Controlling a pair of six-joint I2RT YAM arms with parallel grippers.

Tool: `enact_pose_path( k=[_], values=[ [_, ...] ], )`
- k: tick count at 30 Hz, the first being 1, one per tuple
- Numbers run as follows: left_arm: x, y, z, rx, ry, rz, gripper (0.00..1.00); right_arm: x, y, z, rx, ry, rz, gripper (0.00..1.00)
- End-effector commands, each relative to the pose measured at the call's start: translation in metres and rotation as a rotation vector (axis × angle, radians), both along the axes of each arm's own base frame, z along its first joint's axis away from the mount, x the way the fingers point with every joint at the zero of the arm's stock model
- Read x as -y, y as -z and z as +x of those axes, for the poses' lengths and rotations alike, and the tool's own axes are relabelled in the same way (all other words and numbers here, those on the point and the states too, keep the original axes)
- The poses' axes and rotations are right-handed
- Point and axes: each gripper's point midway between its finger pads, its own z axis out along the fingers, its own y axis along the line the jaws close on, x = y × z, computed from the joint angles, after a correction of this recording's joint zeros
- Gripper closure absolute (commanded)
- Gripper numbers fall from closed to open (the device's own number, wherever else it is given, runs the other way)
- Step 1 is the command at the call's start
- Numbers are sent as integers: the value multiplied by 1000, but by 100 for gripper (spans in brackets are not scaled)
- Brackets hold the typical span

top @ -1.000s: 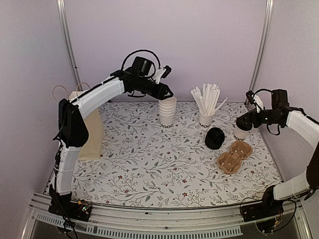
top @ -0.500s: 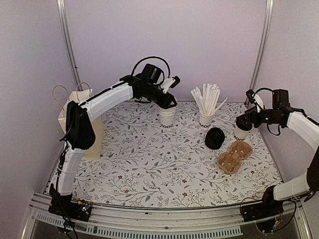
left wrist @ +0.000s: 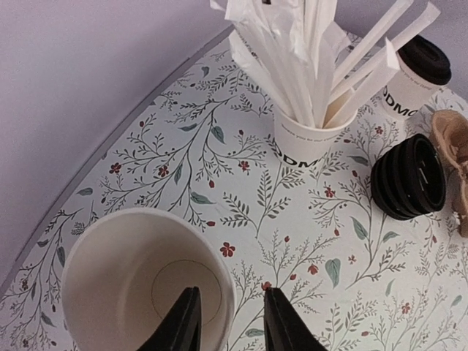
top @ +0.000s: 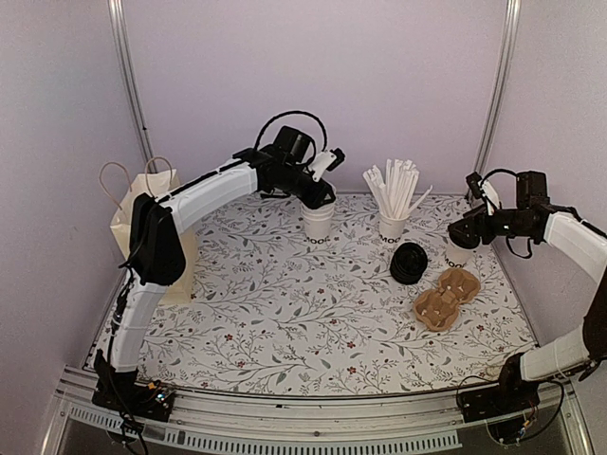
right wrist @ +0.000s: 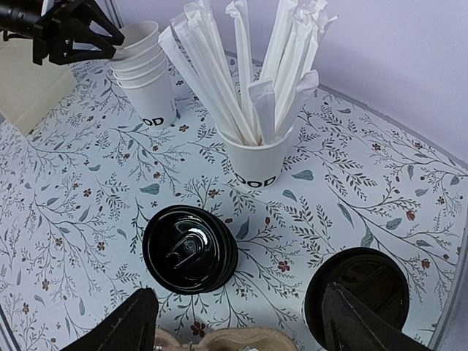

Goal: Pack the takeout coffee

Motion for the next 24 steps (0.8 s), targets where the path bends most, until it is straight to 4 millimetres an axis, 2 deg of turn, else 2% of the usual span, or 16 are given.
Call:
enact_pose_path(
  k=[1, 12, 24],
  values=[
    [2, 4, 9, 32, -3, 2, 69, -1, 8, -2, -22, -13, 10, 20],
    [0, 11, 13, 23, 3, 1, 70, -1, 13, 0, -41, -12, 15, 20],
    [0, 12, 14, 10, 1, -10, 79, -1, 16, 0, -52, -13, 15, 20]
  ],
)
